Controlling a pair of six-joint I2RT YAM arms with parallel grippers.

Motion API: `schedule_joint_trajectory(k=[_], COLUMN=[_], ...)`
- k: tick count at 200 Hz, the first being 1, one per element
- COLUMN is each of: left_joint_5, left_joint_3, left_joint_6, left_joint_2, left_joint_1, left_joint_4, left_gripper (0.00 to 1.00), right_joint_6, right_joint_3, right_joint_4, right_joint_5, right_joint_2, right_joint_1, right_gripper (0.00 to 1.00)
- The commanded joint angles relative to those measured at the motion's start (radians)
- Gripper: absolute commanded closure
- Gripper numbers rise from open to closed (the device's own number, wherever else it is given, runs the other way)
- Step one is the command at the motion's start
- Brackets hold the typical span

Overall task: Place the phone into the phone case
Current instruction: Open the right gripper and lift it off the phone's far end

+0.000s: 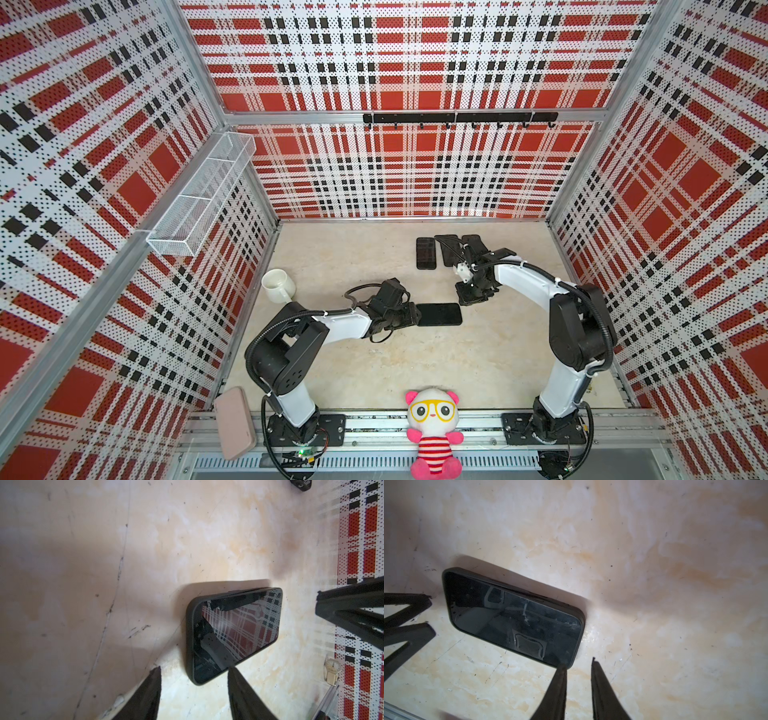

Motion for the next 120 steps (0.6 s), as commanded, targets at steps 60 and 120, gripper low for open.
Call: schedule_joint_trajectory(k=[60,120], left_joint_5=[-0.011,-0.022], left_joint_3=[0.052,0.073], left_joint_6=[0.018,0.032], left_joint_2=[0.074,0.099], left_joint_1=[0.014,0.014], left_joint_4=[0.003,-0.012], left_gripper=[0.57,0.6], right_joint_6=[-0.059,-0.038], right_joint_3=[0.063,0.057], right_joint_4=[0.023,0.004], right_joint_5=[-0.027,-0.001], right_joint_2=[0.111,0.177], right_joint_1=[-0.014,-0.009], right_gripper=[0.83,0.87])
